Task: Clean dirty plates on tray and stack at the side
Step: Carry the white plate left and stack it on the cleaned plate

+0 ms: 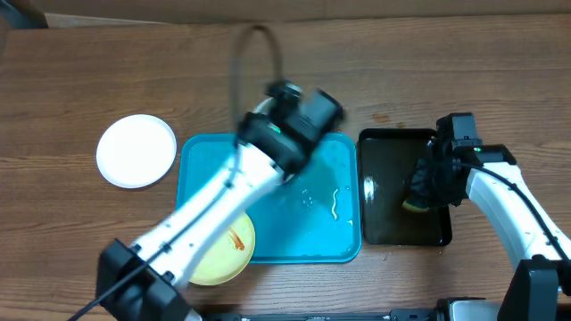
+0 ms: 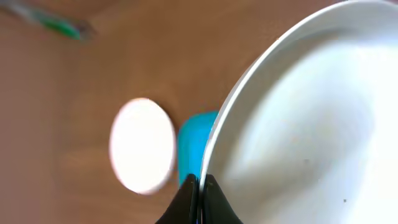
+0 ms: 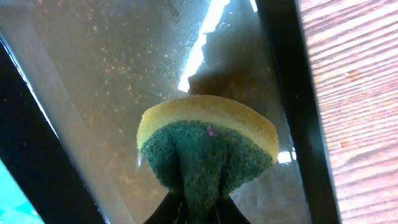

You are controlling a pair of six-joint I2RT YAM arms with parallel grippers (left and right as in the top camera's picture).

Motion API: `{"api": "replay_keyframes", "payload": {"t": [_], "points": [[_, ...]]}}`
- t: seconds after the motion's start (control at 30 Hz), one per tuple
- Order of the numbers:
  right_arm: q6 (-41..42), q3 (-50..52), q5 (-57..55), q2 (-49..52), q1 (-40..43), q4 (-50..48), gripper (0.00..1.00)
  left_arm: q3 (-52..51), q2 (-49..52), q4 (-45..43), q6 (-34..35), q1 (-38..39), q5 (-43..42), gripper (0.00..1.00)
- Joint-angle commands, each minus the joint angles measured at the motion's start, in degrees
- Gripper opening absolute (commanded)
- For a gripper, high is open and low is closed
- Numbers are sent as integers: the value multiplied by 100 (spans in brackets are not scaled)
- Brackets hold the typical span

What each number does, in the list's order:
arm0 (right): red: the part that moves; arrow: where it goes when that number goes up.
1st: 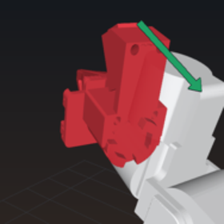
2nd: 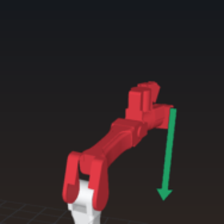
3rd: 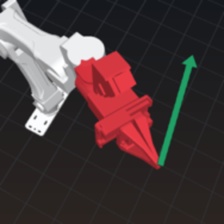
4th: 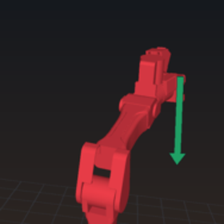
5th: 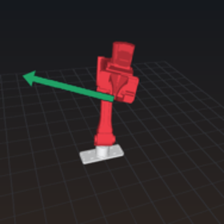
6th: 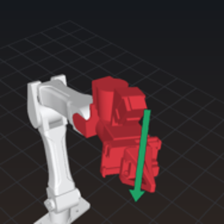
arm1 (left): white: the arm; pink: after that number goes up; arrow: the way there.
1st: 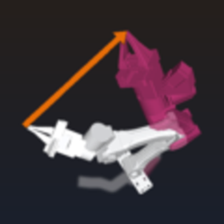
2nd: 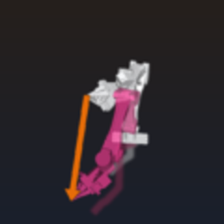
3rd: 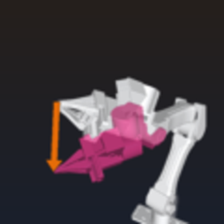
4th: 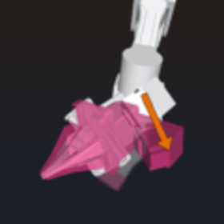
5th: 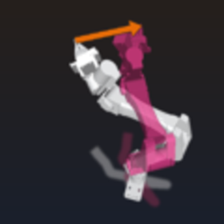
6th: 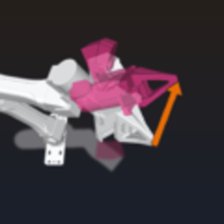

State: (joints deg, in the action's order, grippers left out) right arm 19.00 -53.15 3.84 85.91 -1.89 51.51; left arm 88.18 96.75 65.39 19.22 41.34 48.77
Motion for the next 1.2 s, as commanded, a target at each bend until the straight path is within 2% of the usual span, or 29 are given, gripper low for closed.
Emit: {"api": "replay_keyframes", "payload": {"t": [0.0,0.13,0.2,0.27,0.4,0.47,0.6,0.73,1.03,1.17], "points": [[-151,372,267,-4,-81,-345,8,151,-103,-179,39,-1493,-2706,4],[-175,616,264,-4,-184,-723,9,179,-103,-275,-146,-2785,-3773,4],[-173,688,267,0,-225,-824,22,179,-103,-262,-177,-3456,-4133,4],[-201,708,267,0,-256,-841,40,179,-103,-232,-214,-4207,-4422,4],[-260,708,267,0,-260,-841,58,177,-103,-188,-212,-5431,-4538,4],[-258,708,267,0,-260,-839,71,177,-98,-177,-212,-6059,-4562,4],[-258,708,264,0,-260,-833,84,125,-63,-260,-203,-6898,-4590,4],[-258,708,264,0,-260,-833,89,-74,7,-420,-105,-7272,-4592,4],[-254,859,269,0,-260,-839,92,-903,291,-1270,-74,-7283,-4638,4],[-254,1067,267,0,-260,-1097,99,-1034,372,-1473,-76,-7281,-4784,5]]}}
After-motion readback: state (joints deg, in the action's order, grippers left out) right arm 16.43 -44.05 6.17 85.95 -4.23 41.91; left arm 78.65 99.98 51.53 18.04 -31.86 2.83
